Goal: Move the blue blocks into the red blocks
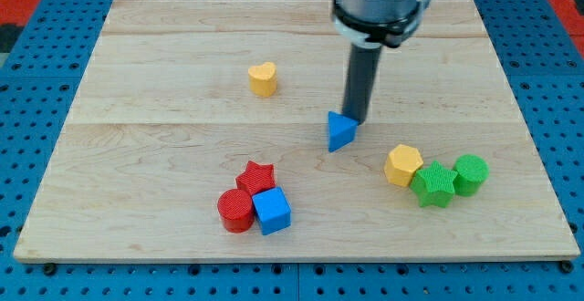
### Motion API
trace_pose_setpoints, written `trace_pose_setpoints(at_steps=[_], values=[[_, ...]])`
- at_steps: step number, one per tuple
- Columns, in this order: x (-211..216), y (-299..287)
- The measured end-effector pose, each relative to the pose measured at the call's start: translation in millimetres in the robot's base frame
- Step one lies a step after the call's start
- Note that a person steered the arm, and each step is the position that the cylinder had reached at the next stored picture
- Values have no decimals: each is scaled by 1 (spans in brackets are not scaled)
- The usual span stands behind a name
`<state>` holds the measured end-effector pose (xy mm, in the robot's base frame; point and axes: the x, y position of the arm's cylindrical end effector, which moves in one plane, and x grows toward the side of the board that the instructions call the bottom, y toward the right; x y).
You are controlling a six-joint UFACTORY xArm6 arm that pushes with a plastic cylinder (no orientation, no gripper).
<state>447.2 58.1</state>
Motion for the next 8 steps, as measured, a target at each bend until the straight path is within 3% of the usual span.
trace_pose_setpoints(at_steps=[4,6,8], values=[[25,5],[27,-73],[39,-98]])
